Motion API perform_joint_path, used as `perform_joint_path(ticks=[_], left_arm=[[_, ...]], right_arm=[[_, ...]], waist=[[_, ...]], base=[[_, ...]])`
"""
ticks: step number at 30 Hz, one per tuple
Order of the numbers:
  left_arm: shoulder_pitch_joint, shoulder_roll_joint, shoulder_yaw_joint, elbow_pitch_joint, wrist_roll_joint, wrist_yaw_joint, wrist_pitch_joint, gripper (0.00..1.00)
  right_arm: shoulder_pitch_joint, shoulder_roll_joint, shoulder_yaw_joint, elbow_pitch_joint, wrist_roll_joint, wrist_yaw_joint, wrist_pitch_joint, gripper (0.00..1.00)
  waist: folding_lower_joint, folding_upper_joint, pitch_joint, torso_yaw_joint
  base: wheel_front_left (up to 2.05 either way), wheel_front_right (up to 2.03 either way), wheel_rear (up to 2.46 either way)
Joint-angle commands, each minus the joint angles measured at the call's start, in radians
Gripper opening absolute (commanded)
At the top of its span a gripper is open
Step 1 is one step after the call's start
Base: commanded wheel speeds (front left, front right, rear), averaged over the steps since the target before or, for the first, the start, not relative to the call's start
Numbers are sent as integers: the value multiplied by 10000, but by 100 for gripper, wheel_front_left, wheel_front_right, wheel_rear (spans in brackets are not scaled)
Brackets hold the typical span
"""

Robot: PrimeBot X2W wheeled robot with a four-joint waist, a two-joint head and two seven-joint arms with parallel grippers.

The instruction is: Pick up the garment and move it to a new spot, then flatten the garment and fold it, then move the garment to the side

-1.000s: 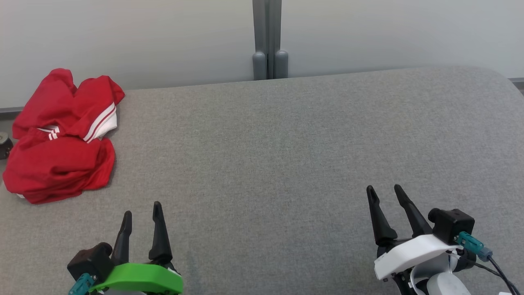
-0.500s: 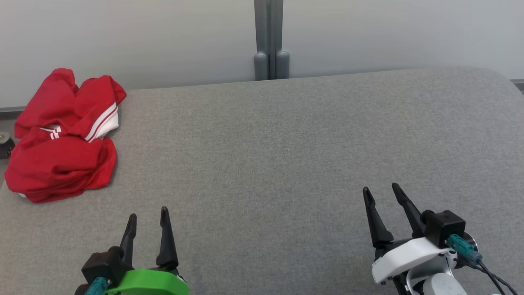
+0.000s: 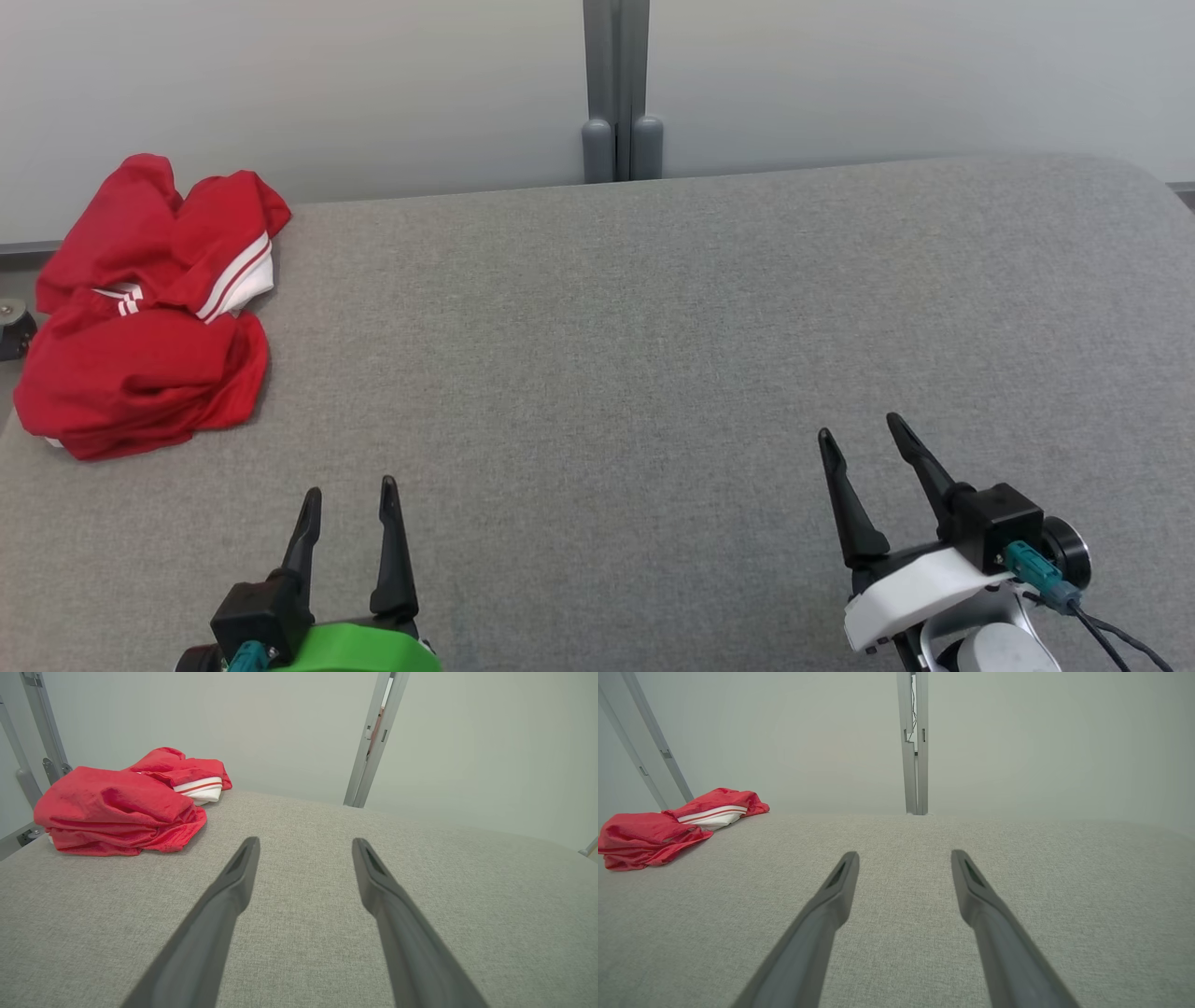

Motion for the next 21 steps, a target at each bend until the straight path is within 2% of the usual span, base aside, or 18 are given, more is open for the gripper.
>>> perform_joint_path(ticks=[1, 10, 21], left_arm=[[115, 68, -45, 9, 179, 37, -82, 100], [178, 74, -155, 90, 528, 103, -252, 100], [149, 72, -124, 156, 354, 64, -224, 100]], right_arm=[[37, -48, 24, -49, -237, 4, -97, 100], [65, -54, -5, -137, -685, 2, -264, 100], [77, -51, -64, -156, -574, 2, -248, 100]], waist=[[-1, -1, -2, 4], [-1, -1, 1, 30], [-1, -1, 15, 31]], base=[[0, 0, 0], [0, 0, 0], [0, 0, 0]])
